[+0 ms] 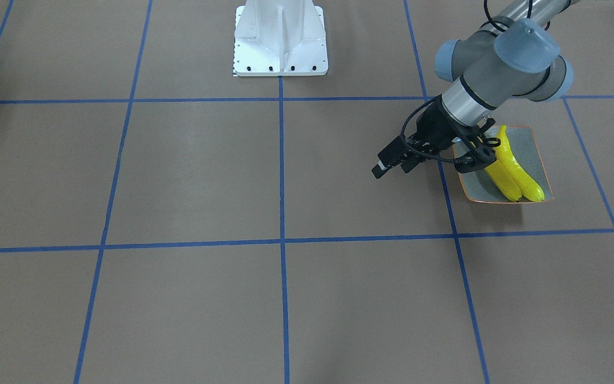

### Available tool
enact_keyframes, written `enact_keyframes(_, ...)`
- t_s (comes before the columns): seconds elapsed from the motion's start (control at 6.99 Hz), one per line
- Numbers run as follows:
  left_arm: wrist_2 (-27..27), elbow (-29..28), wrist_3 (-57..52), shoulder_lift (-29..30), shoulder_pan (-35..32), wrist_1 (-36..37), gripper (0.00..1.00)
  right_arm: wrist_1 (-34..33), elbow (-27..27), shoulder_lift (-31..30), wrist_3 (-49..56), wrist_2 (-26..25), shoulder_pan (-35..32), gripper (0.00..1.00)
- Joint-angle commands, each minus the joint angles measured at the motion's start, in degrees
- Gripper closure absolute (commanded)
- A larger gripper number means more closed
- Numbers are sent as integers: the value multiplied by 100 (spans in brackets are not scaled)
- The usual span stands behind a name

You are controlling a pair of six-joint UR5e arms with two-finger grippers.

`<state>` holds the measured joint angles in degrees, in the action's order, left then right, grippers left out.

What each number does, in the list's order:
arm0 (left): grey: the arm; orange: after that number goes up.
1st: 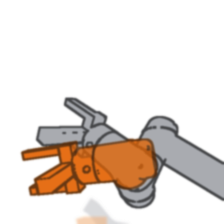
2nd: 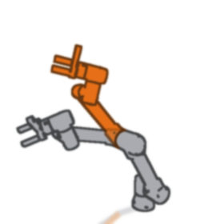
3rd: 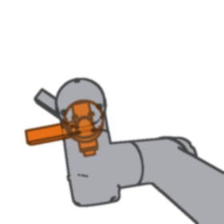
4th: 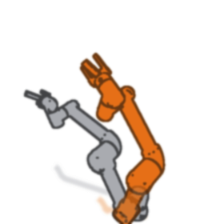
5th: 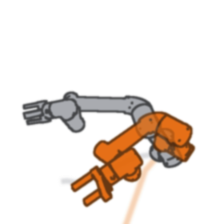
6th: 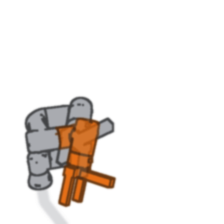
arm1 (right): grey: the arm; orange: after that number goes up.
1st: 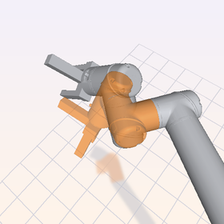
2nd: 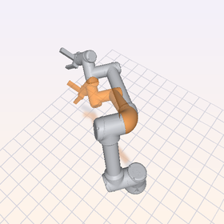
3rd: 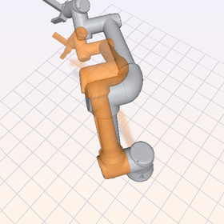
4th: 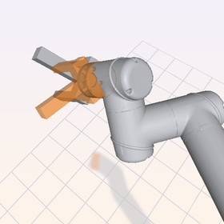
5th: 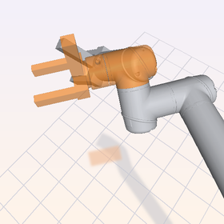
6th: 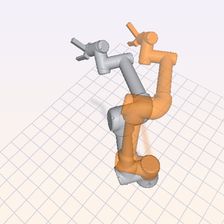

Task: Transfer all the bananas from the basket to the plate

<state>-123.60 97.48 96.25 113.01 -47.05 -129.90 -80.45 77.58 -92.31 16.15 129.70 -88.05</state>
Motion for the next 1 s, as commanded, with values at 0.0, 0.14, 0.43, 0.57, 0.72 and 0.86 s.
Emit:
enact_keyframes(0.0,99,-18,-10,-16,47,0,0,-409,-15,-6,510,-15,7,1)
enact_keyframes(0.14,108,-18,-10,-16,47,0,0,-428,-15,-41,669,-128,7,1)
enact_keyframes(0.43,108,17,-1,-24,38,0,0,-428,-59,-68,741,-156,7,3)
enact_keyframes(0.57,108,8,-1,-25,38,-9,0,-428,-59,-68,741,-164,7,9)
enact_keyframes(0.72,108,8,-1,-25,38,0,0,-428,-76,-68,741,-165,7,11)
enact_keyframes(0.86,99,8,-1,-33,38,-9,0,-428,-94,-68,741,-165,16,12)
